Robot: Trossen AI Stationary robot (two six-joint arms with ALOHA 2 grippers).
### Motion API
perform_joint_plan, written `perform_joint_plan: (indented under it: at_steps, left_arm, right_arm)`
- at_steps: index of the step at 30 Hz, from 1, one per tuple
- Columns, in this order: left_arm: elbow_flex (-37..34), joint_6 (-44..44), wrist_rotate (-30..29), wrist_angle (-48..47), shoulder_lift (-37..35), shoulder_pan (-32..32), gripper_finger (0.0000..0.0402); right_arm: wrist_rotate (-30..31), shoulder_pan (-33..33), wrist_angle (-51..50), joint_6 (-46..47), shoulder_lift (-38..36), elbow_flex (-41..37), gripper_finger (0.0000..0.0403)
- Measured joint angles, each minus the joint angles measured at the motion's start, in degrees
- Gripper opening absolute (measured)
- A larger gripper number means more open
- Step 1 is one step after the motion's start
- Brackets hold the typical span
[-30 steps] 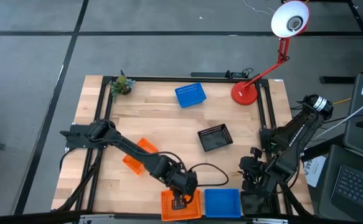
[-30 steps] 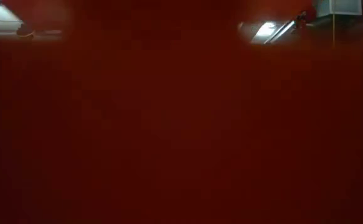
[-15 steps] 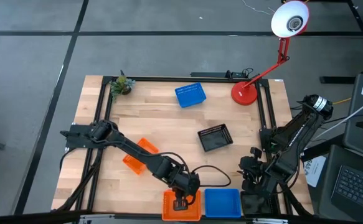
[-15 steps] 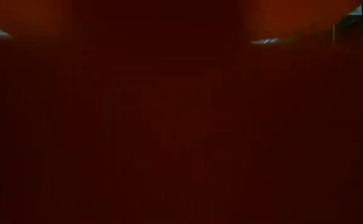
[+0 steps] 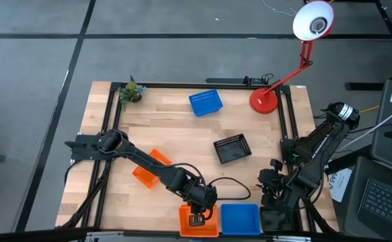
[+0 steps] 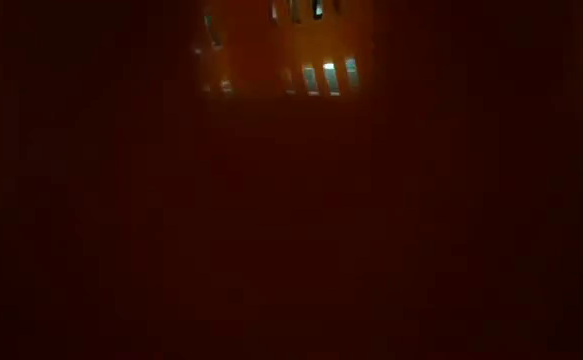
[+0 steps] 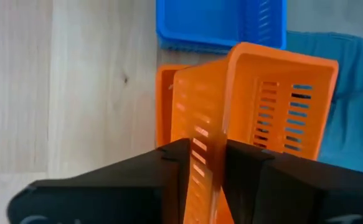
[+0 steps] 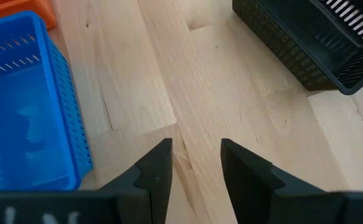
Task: Stack baskets by color
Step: Stack the top right orange bin on the bottom orange bin, then stack the top orange bin on the bottom orange bin
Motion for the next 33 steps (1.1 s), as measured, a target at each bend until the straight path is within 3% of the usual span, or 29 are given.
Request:
perform_joint_plan:
  at_steps: [14, 19, 25, 28, 33]
  left_arm:
    - [0.0, -2.49, 1.35, -0.02, 0.0, 0.03, 0.0102]
    - [0.03, -7.55, 1.8, -0.31, -1.24, 0.82, 0.0102]
    - [2.16, -7.57, 0.93, -2.08, -2.38, 1.07, 0.0101]
    - [2.27, -5.31, 0.6, -9.52, -2.43, 1.18, 0.0101]
    - [2.27, -9.48, -8.76, -38.95, -2.4, 1.76, 0.0101]
  right_arm:
    - [0.01, 0.0, 0.0, 0.0, 0.0, 0.0, 0.0135]
    - [0.01, 0.0, 0.02, 0.0, 0.0, 0.0, 0.0135]
    - [0.43, -0.04, 0.32, 0.0, 0.04, 0.0, 0.0135]
    - [0.43, -0.02, 0.65, 0.0, 0.18, -0.02, 0.0135]
    - [0.29, -0.02, 0.73, 0.0, 1.59, -0.02, 0.0135]
